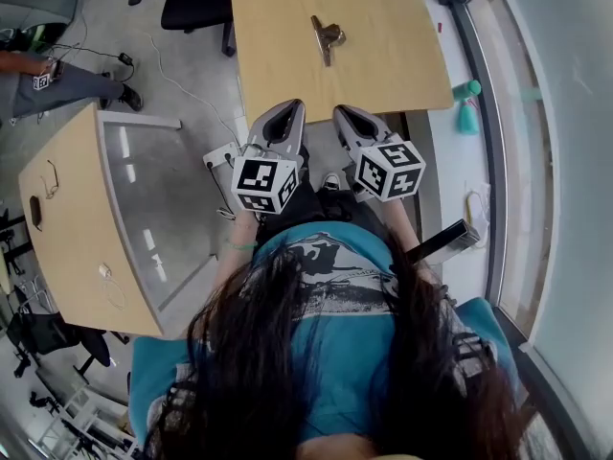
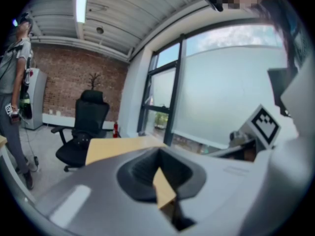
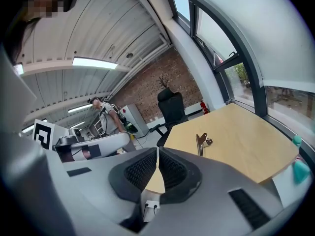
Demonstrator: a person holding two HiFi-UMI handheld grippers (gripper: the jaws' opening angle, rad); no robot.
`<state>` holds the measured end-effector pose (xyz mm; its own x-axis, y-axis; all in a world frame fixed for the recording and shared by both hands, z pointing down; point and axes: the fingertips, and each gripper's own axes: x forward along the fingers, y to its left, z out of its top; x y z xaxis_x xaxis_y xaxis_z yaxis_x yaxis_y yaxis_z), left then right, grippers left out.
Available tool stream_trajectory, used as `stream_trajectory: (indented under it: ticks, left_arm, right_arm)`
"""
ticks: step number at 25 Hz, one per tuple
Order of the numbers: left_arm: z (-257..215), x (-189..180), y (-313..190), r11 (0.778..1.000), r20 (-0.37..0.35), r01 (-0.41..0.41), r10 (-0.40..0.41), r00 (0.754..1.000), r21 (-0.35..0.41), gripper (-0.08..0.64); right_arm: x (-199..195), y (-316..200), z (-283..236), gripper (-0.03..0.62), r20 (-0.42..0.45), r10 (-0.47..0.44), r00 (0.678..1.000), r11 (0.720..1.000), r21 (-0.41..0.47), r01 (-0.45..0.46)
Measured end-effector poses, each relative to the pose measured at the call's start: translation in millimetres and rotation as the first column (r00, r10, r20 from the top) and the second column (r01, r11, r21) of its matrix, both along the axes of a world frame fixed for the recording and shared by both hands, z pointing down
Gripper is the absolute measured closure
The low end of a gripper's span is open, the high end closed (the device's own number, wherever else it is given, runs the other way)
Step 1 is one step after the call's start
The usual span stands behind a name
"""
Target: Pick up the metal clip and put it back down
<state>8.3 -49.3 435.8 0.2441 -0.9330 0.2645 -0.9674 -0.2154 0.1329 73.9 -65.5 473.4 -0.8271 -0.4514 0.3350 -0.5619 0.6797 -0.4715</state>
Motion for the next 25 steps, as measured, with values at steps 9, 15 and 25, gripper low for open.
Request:
stream_trajectory:
  ticks: [9, 15, 25]
  left_arm:
    - [-2.7, -21.3, -66.3, 0.996, 0.021, -0.090, 0.090, 0.996, 0.021, 0.555]
    - [-1.8, -51.4, -109.7, 0.990, 0.020, -0.139, 0.138, 0.990, 0.013, 0.555]
    - [14.8, -99.0, -164.9, 0.987, -0.034, -0.160, 0.160, 0.987, -0.020, 0.555]
  right_arm:
    - [-20.8, -63.4, -0.8, 0.569, -0.007, 0.078, 0.997, 0.997, 0.006, -0.078]
    - [-40.8, -116.8, 8.8, 0.569, -0.041, 0.146, 0.988, 0.989, 0.000, -0.146]
    - [-58.3, -214.9, 47.9, 0.568, -0.050, 0.217, 0.975, 0.970, -0.100, -0.221]
